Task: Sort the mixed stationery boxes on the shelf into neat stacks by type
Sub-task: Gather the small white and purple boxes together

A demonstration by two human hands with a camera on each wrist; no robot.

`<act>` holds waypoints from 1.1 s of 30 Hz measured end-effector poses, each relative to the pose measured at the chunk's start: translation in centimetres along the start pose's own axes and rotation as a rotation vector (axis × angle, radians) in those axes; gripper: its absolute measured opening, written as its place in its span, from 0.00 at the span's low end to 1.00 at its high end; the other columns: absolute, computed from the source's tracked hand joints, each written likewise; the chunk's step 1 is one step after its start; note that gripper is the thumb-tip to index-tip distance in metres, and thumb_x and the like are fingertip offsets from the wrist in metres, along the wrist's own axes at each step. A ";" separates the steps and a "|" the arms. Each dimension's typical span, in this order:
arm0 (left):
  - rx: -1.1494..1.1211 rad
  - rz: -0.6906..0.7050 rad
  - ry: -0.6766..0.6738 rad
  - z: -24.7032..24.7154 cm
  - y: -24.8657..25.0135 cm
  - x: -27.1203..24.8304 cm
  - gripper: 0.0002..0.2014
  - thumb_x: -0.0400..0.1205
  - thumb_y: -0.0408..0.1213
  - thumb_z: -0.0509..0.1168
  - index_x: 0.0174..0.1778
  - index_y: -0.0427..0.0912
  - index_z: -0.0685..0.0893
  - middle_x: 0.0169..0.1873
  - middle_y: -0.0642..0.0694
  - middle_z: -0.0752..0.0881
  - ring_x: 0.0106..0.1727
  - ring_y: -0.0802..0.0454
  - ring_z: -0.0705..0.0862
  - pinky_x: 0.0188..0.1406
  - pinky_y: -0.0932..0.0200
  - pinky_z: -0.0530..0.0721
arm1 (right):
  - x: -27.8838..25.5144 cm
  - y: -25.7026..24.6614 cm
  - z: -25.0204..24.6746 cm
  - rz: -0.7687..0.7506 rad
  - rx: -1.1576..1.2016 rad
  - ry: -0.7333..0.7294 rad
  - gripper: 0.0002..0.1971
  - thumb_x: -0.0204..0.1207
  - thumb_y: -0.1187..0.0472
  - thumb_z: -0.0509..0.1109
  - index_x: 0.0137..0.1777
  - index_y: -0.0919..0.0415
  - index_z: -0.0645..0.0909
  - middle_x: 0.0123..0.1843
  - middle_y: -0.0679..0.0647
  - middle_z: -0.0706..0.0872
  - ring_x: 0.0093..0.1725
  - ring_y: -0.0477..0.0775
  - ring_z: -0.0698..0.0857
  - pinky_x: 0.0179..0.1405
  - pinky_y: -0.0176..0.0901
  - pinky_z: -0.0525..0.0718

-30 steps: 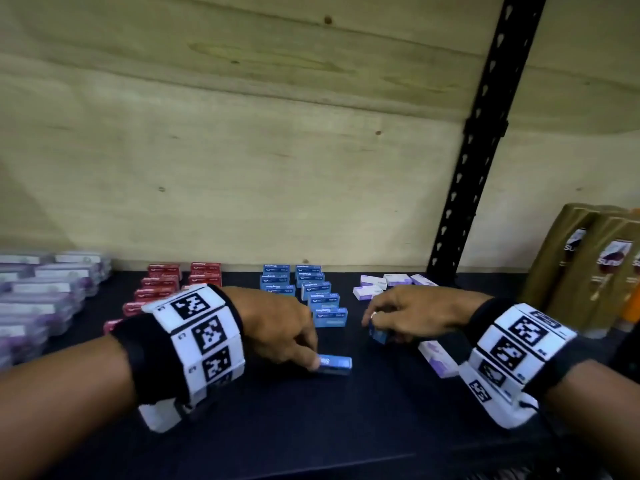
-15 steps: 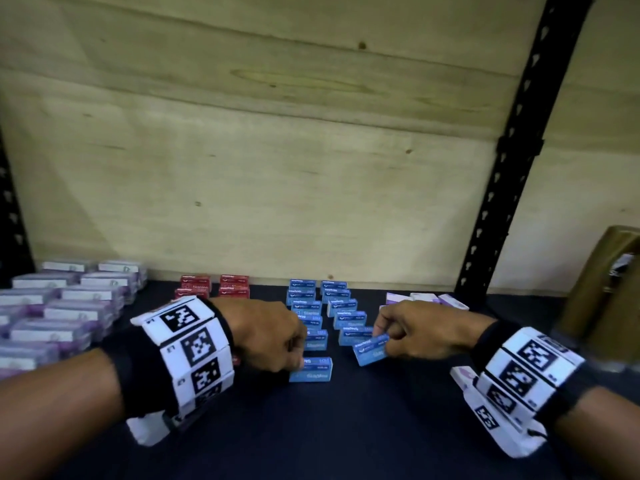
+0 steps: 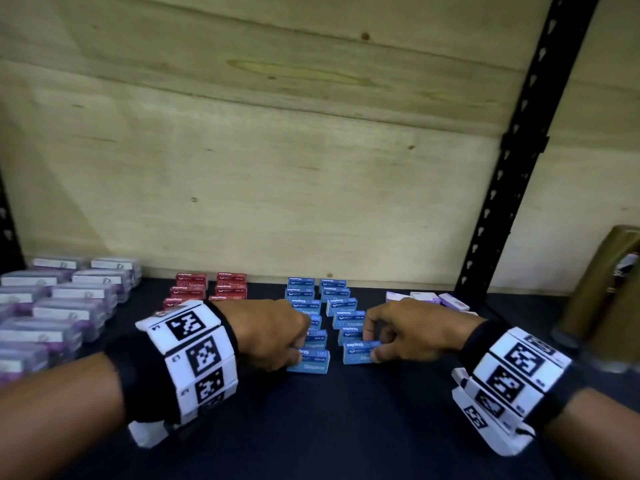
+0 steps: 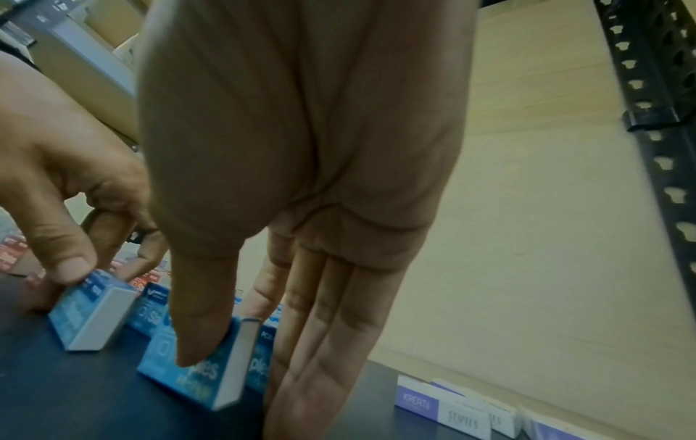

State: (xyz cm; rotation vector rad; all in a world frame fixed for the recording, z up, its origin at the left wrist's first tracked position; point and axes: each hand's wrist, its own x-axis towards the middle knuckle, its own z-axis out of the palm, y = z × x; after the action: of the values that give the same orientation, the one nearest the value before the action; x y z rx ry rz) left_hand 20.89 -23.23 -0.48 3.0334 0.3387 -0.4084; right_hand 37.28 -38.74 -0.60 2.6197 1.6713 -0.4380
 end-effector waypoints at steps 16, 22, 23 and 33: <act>0.028 0.053 0.032 -6.3 3.3 5.0 0.13 0.81 0.57 0.64 0.53 0.54 0.80 0.36 0.53 0.91 0.42 0.56 0.88 0.46 0.56 0.84 | -0.1 11.0 -4.1 0.223 0.159 0.099 0.06 0.76 0.53 0.77 0.51 0.49 0.84 0.48 0.50 0.91 0.38 0.47 0.86 0.45 0.39 0.84; 0.045 0.100 0.042 -7.0 4.9 11.6 0.11 0.81 0.53 0.66 0.52 0.51 0.84 0.39 0.56 0.84 0.43 0.55 0.83 0.41 0.58 0.80 | 1.1 14.1 -4.1 0.340 0.036 0.056 0.08 0.74 0.53 0.78 0.50 0.46 0.83 0.51 0.44 0.87 0.53 0.49 0.85 0.57 0.42 0.83; 0.050 0.105 0.037 -6.9 5.1 12.6 0.10 0.81 0.52 0.67 0.52 0.51 0.84 0.39 0.57 0.84 0.43 0.55 0.83 0.39 0.59 0.78 | 1.2 14.4 -4.1 0.365 0.009 0.042 0.10 0.74 0.53 0.79 0.51 0.46 0.82 0.53 0.44 0.85 0.55 0.50 0.84 0.57 0.42 0.82; 0.061 0.109 0.030 -6.6 6.8 19.9 0.11 0.81 0.45 0.69 0.54 0.42 0.88 0.22 0.58 0.81 0.26 0.63 0.78 0.27 0.68 0.75 | 3.5 17.3 -4.0 0.419 -0.113 -0.057 0.09 0.69 0.59 0.80 0.45 0.47 0.85 0.41 0.40 0.84 0.49 0.48 0.85 0.49 0.38 0.83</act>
State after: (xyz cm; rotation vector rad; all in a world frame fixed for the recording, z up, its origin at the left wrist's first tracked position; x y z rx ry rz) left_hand 42.81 -25.14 0.76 3.1023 0.1638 -0.3726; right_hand 54.97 -42.56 -0.12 2.7360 1.0508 -0.3851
